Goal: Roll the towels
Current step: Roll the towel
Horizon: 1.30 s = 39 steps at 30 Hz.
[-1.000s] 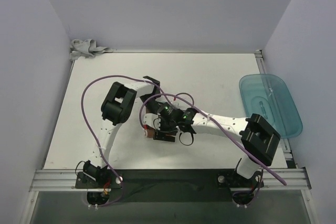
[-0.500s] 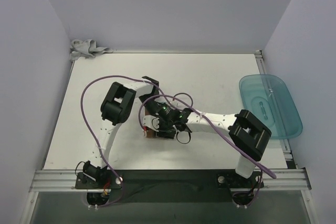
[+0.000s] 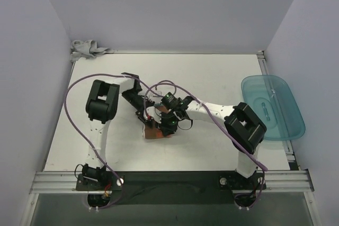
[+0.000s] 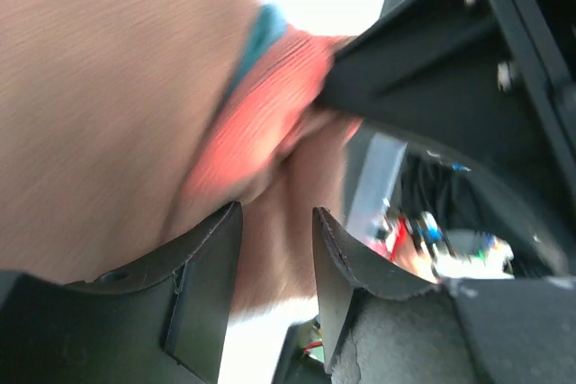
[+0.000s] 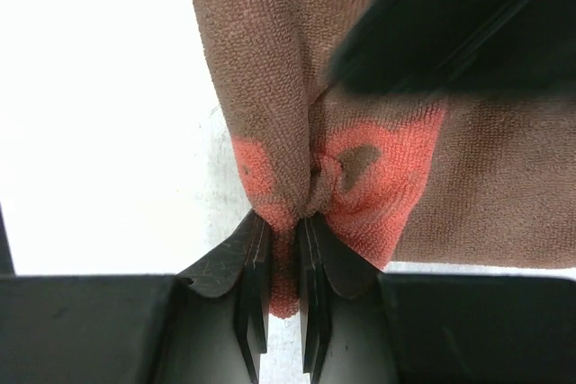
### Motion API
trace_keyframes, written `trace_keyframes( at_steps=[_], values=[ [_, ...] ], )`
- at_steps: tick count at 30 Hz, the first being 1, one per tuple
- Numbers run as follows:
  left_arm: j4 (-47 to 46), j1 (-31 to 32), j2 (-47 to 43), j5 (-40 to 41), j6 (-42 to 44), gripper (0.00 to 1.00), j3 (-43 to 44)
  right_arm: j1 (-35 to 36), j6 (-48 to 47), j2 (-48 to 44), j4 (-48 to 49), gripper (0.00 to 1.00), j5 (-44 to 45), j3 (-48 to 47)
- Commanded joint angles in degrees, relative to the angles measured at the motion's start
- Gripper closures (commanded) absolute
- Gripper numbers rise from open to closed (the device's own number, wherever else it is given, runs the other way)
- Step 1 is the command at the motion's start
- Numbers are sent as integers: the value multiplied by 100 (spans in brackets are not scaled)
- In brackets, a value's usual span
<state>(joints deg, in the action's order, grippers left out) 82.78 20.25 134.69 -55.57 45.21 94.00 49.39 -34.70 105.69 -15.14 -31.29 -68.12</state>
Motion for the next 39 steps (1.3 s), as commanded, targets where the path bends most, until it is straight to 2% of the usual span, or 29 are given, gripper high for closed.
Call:
trace_keyframes(
  at_steps=[1,10,13,16,19,21,26,28,29,31,33,39],
  values=[
    [-1036,-775,-276,609,137,51,-57,-87,-55,162,-1175,100,-491,-96],
    [-1027,-1998,-1506,-400,128,49,-645,-473,218,672,-1676,100,-1221,-658],
    [-1185,-2551,-2042,-481,120,47,-1049,-631,341,970,-1975,100,-1599,-983],
    [-1834,-2781,-2920,-324,-55,45,-1716,-790,455,1313,-2256,100,-2012,-1308],
    [-2774,-2746,-4305,230,-196,42,-2656,-904,490,1708,-2599,100,-2258,-1686],
    [-3301,-2685,-4845,713,-84,41,-3104,-975,508,2025,-2880,100,-2364,-1888],
    [-4050,-2080,-6620,1452,716,38,-4485,-1159,613,2710,-3451,100,-2785,-2565],
    [-4340,-1500,-7269,1917,1049,34,-4967,-1255,675,2973,-3618,100,-2865,-2750],
    [-4428,-880,-7447,2110,1147,34,-5092,-1282,684,3045,-3776,100,-2952,-2899],
    [-4761,-279,-7859,2708,1244,31,-5329,-1361,701,3203,-3900,100,-3058,-3005],
    [-5174,477,-7984,3060,1236,31,-5576,-1396,745,3300,-4032,100,-3138,-3146],
    [-6359,1735,-7774,3781,1139,30,-5953,-1405,281,3923,-4989,100,-3313,-3830]
  ],
)
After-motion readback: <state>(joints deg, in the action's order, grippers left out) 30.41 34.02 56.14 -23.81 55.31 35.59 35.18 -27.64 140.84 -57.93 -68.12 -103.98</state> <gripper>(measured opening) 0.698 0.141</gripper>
